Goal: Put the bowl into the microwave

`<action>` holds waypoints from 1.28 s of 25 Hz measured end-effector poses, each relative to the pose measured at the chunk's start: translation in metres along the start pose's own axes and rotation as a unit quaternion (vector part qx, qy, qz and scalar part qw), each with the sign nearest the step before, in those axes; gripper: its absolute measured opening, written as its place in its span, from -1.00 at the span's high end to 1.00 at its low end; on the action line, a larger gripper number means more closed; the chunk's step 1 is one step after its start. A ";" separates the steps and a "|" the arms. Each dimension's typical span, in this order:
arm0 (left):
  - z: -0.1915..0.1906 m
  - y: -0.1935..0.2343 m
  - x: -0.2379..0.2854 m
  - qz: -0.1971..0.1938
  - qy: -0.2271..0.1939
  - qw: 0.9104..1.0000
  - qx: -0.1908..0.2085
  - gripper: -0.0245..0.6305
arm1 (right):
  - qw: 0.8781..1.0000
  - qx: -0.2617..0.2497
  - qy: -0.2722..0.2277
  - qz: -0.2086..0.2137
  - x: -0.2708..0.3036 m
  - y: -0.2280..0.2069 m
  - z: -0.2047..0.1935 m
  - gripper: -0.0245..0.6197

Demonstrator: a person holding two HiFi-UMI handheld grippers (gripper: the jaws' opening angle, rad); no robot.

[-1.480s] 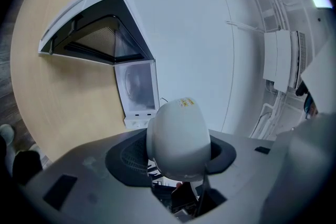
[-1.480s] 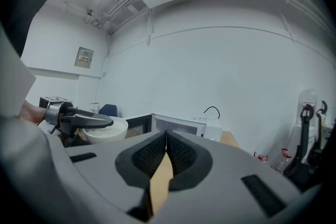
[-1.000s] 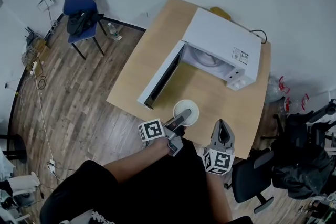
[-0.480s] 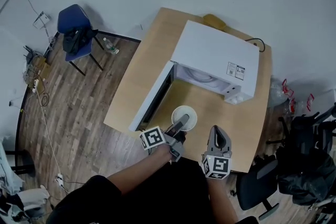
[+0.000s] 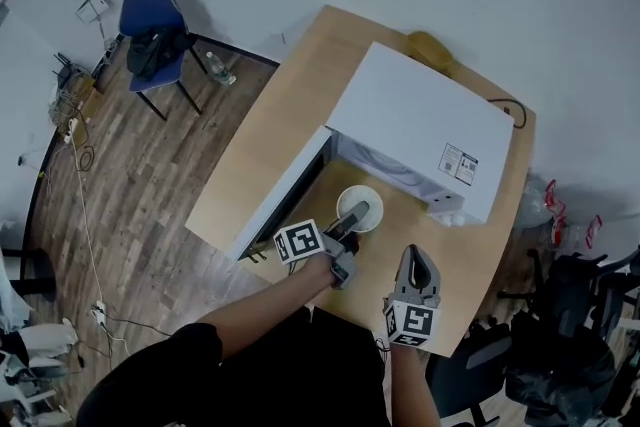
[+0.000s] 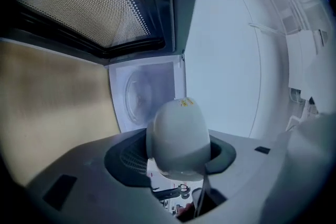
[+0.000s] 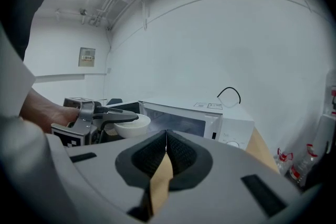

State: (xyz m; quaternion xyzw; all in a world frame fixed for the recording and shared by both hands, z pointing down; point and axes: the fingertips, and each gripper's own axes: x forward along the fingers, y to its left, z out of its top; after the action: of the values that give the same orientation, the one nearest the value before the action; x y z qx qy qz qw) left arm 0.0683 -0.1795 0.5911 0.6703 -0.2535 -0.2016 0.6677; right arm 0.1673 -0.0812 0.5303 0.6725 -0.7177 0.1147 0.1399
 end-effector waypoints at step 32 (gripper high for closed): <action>0.043 0.107 0.143 0.087 0.030 0.995 0.026 0.24 | 0.999 0.010 0.033 0.031 0.047 -0.042 -0.039 0.73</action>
State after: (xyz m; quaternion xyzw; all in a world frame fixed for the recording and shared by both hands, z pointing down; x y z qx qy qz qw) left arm 0.1477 -0.2990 0.7066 0.6688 -0.2958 -0.1156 0.6722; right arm 0.2088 -0.1145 0.5824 0.6469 -0.7321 0.1482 0.1536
